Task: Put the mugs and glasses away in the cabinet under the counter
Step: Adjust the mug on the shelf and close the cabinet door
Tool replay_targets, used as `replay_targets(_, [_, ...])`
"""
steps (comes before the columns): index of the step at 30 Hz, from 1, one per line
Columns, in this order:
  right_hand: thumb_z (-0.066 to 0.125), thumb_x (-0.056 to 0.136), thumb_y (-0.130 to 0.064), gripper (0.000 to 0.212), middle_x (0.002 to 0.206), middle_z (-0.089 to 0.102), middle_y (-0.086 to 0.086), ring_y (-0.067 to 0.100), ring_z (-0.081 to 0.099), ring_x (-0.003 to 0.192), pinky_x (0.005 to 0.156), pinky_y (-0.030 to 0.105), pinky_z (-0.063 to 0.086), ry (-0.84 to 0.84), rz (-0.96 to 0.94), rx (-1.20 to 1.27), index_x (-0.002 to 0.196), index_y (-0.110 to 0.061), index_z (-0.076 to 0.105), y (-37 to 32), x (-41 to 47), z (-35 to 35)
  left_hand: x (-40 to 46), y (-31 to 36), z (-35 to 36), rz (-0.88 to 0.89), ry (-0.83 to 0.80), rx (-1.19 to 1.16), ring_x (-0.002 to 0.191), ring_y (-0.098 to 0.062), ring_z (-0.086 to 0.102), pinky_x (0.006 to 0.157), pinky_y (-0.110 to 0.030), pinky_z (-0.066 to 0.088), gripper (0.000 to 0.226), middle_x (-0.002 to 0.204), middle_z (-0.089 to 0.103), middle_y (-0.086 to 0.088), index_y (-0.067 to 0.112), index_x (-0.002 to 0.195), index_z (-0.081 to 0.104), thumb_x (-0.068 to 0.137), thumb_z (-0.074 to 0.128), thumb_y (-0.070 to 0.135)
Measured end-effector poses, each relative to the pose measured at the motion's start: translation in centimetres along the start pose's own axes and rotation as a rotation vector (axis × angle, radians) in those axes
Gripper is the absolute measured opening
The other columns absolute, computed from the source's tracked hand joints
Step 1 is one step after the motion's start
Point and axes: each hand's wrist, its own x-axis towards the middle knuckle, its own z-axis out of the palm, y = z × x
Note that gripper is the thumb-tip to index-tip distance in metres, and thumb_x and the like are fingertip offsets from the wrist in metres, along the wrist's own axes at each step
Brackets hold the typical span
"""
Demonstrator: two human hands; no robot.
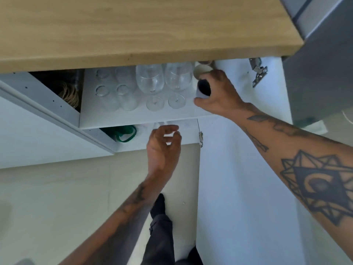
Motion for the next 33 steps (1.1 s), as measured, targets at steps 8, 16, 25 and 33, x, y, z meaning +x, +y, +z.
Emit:
replay_targets(8, [0.056, 0.092, -0.021, 0.031, 0.124, 0.063, 0.013, 0.034, 0.053, 0.12, 0.102, 0.044, 0.042, -0.102, -0.088, -0.384, 0.118, -0.007, 0.065, -0.9, -9.9, -8.0, -16.1, 10.0, 5.8, -0.077, -0.395, -0.014, 0.109, -0.012, 0.061, 0.084, -0.018, 0.052, 0.054, 0.133, 0.056, 0.002, 0.025, 0.134, 0.056, 0.087, 0.071, 0.046])
replay_targets(16, [0.043, 0.099, -0.015, 0.031, 0.122, 0.067, 0.01, 0.023, 0.025, 0.149, 0.123, 0.033, -0.001, -0.15, -0.149, -0.397, 0.111, -0.002, 0.069, 0.9, -19.3, -8.2, -21.3, 9.5, 3.9, 0.073, -0.461, 0.319, 0.117, -0.027, 0.059, 0.096, -0.041, 0.051, 0.07, 0.135, 0.051, -0.006, 0.025, 0.153, 0.033, 0.09, 0.062, 0.03])
replay_targets(25, [0.03, 0.105, -0.021, 0.045, 0.16, 0.028, 0.009, 0.023, 0.0, 0.154, 0.123, 0.029, 0.012, -0.083, -0.076, -0.25, 0.14, 0.001, 0.046, -3.2, -22.1, -5.2, -20.6, 8.3, -2.5, 0.201, -0.421, 0.402, 0.114, -0.026, 0.063, 0.096, -0.038, 0.052, 0.065, 0.141, 0.057, -0.008, 0.027, 0.156, 0.034, 0.096, 0.061, 0.028])
replay_targets(33, [0.019, 0.106, -0.037, 0.056, 0.166, -0.003, 0.004, 0.02, -0.013, 0.152, 0.123, 0.032, 0.003, -0.102, 0.087, -0.216, 0.155, -0.009, 0.016, -9.9, -20.0, -2.5, -15.1, 7.4, -10.3, 0.298, -0.355, 0.503, 0.121, -0.023, 0.064, 0.099, -0.035, 0.052, 0.054, 0.143, 0.06, -0.004, 0.025, 0.15, 0.046, 0.098, 0.059, 0.031])
